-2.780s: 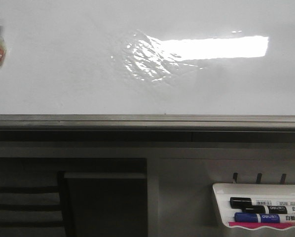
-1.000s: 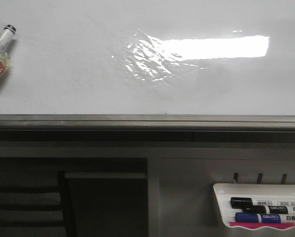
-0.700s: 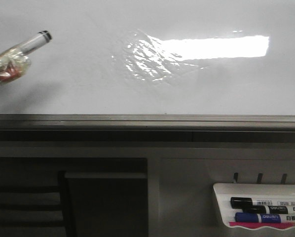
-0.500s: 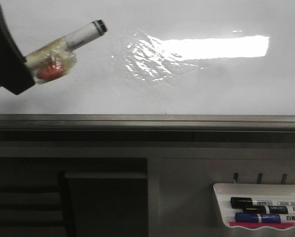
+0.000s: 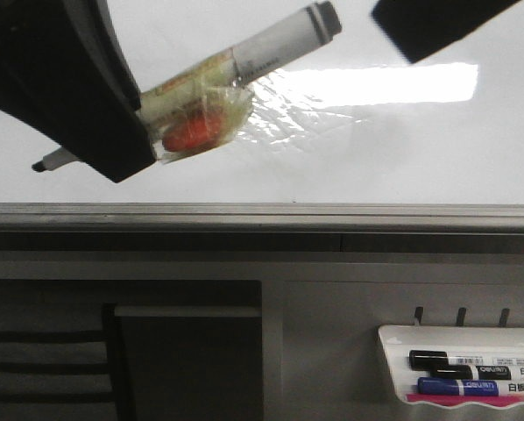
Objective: Write number 7 on whiteboard
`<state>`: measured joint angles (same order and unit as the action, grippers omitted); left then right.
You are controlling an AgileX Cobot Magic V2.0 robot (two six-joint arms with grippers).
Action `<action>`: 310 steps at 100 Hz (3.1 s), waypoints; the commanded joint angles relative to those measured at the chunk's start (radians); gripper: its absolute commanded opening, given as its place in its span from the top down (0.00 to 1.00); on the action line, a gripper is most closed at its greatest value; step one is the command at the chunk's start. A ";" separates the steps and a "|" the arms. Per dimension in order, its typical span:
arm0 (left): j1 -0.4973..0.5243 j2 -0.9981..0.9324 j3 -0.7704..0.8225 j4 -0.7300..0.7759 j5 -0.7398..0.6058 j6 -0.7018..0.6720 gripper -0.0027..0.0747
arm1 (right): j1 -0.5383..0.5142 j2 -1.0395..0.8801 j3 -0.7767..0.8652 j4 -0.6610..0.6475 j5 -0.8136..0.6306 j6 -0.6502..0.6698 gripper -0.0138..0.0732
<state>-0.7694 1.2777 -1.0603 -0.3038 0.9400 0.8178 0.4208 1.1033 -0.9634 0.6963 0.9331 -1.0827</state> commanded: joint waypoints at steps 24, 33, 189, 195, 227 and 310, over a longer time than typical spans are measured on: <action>-0.009 -0.029 -0.034 -0.024 -0.042 -0.002 0.99 | 0.162 0.119 -0.107 0.025 -0.139 -0.022 0.30; -0.009 -0.029 -0.034 -0.024 -0.042 -0.002 0.99 | 0.161 0.137 -0.107 0.037 -0.144 -0.022 0.32; -0.009 -0.070 -0.065 0.136 -0.083 -0.134 0.51 | 0.161 0.130 -0.131 -0.070 -0.153 0.074 0.91; 0.000 -0.102 -0.065 0.178 -0.086 -0.200 0.51 | 0.159 0.104 -0.157 -0.189 -0.145 0.200 0.91; 0.191 -0.281 0.048 0.162 -0.106 -0.380 0.52 | 0.105 -0.096 -0.121 -0.665 -0.143 0.853 0.91; 0.317 -0.346 0.175 0.017 -0.278 -0.391 0.52 | 0.007 0.074 -0.082 -0.464 -0.378 0.965 0.91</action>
<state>-0.4536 0.9417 -0.8586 -0.2612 0.7324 0.4379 0.3942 1.1788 -1.0351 0.2026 0.6747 -0.1128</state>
